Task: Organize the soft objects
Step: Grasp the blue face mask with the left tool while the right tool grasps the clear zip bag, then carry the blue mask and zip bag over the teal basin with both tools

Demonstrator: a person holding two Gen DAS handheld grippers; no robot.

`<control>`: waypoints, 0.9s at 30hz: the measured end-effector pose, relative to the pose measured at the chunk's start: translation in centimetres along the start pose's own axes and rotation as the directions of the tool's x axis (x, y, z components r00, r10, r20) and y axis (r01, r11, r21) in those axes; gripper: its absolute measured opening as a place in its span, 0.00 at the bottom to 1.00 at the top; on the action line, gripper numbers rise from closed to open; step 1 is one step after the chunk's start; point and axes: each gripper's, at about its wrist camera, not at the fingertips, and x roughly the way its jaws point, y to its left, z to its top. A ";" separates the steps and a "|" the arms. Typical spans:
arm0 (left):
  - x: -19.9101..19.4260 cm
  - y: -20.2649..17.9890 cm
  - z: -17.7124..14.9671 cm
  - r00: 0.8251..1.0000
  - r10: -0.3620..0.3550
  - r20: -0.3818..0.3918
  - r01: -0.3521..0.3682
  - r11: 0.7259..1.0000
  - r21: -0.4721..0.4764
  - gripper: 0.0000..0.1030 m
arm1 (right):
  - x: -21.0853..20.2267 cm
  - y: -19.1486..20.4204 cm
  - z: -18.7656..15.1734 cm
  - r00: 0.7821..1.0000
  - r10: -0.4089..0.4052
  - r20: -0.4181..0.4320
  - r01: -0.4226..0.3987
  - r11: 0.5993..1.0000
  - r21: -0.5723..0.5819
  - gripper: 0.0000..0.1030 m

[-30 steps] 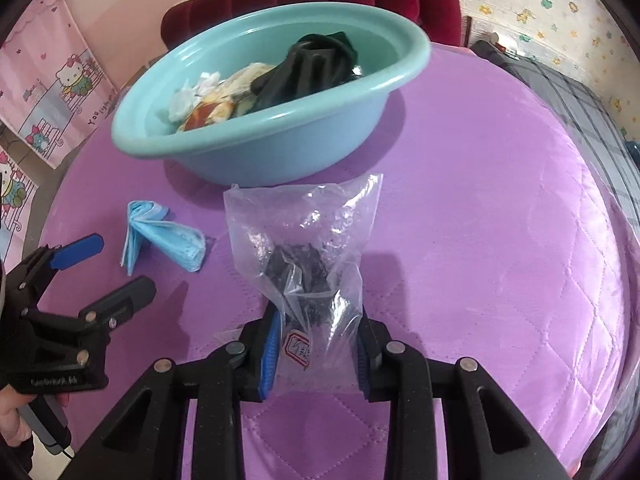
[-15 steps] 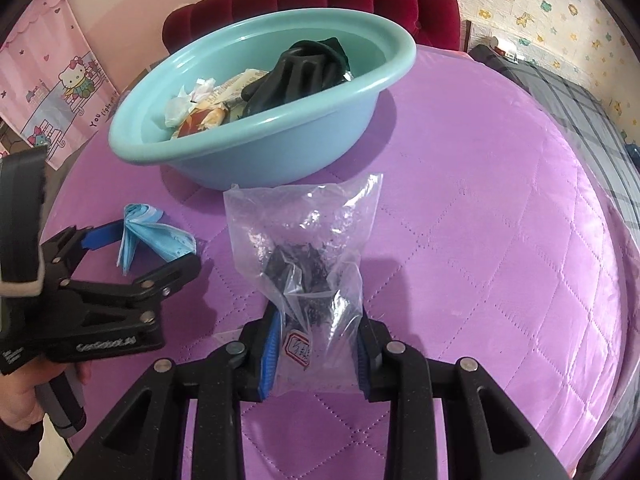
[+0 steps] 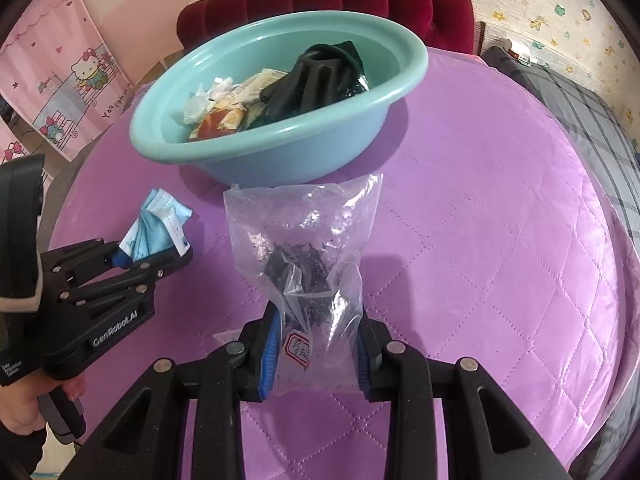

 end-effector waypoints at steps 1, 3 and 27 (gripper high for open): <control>-0.2 -0.1 -0.1 1.000 0.001 -0.001 -0.001 1.000 0.000 0.24 | -0.1 0.0 0.0 1.000 0.003 -0.002 -0.003 1.000 -0.001 0.32; -0.7 -0.4 -0.1 1.000 0.001 -0.003 -0.001 1.000 -0.006 0.24 | -0.3 0.0 0.0 1.000 0.011 -0.009 -0.011 1.000 -0.006 0.32; -6.5 -2.5 -0.8 1.000 0.010 0.013 -0.010 1.000 -0.017 0.24 | -3.4 1.1 0.7 0.998 0.042 -0.043 -0.045 0.996 -0.079 0.33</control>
